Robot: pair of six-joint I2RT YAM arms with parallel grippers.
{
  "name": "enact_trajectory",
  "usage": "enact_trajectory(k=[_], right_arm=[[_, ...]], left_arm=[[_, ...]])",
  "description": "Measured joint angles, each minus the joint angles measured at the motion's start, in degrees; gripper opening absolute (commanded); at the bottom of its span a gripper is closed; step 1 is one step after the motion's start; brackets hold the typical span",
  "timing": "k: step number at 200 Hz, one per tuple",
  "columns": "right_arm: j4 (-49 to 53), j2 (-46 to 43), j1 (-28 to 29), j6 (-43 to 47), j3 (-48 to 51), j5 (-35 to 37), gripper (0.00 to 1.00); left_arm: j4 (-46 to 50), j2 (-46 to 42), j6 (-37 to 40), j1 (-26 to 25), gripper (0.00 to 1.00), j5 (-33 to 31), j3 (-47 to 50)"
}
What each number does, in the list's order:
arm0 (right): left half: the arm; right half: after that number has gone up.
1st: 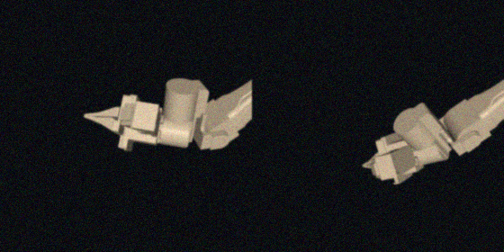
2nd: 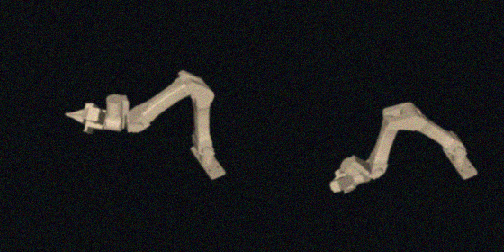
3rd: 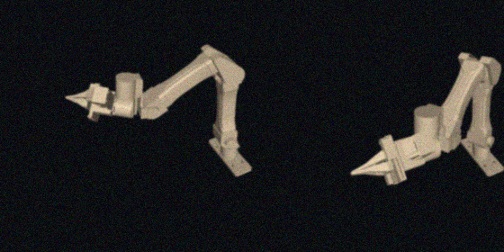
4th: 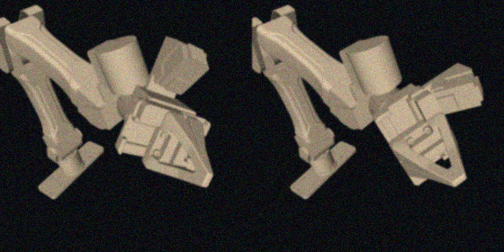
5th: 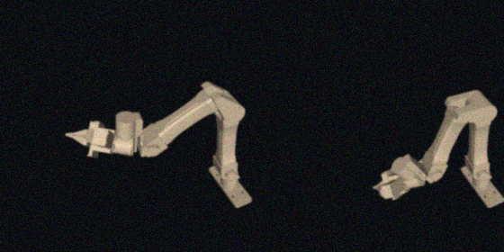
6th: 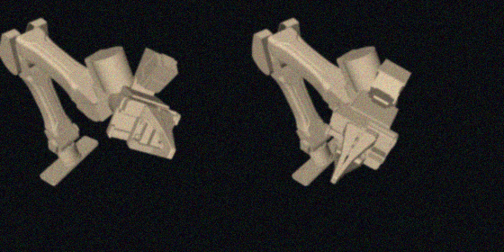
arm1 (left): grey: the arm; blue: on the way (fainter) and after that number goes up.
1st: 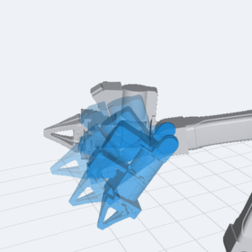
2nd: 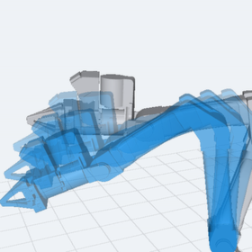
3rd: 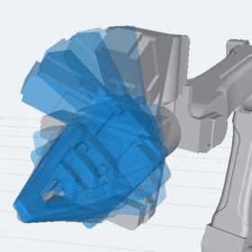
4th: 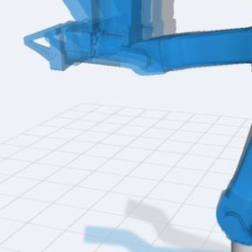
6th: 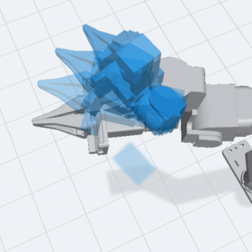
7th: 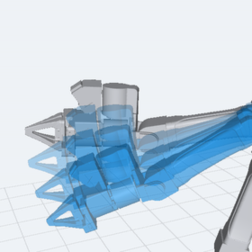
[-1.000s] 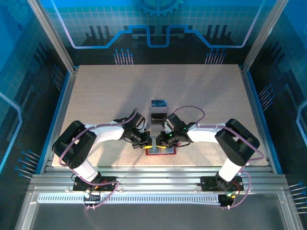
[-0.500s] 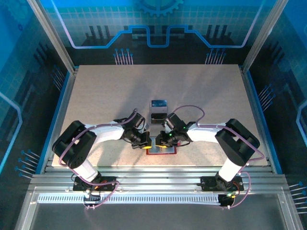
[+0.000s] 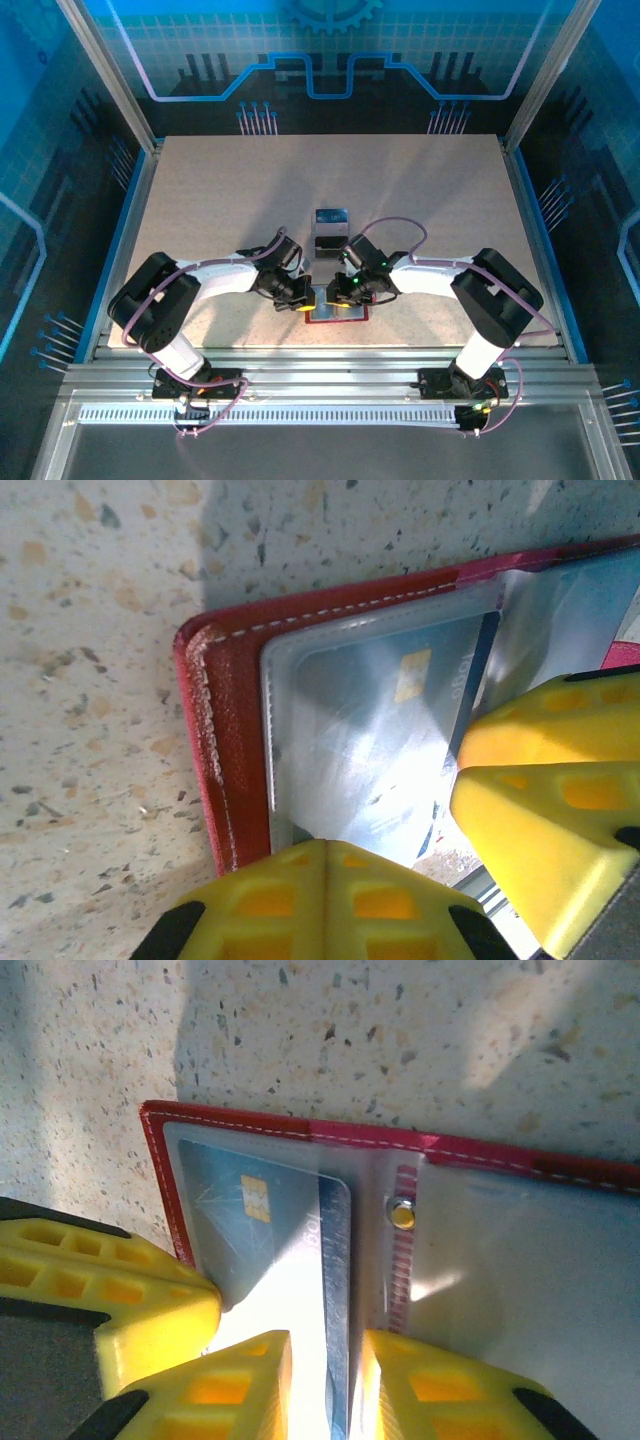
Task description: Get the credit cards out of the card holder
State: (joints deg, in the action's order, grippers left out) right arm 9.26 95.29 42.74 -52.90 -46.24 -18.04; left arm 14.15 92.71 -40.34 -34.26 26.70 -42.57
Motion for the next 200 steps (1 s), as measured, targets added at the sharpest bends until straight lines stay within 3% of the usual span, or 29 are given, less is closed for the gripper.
enact_trajectory(k=[200], right_arm=[[-5.77,0.96,0.0,-2.16,2.1,-3.65,0.23]], left_arm=[[2.08,-2.05,0.26,0.0,0.0,-2.99,0.94]])
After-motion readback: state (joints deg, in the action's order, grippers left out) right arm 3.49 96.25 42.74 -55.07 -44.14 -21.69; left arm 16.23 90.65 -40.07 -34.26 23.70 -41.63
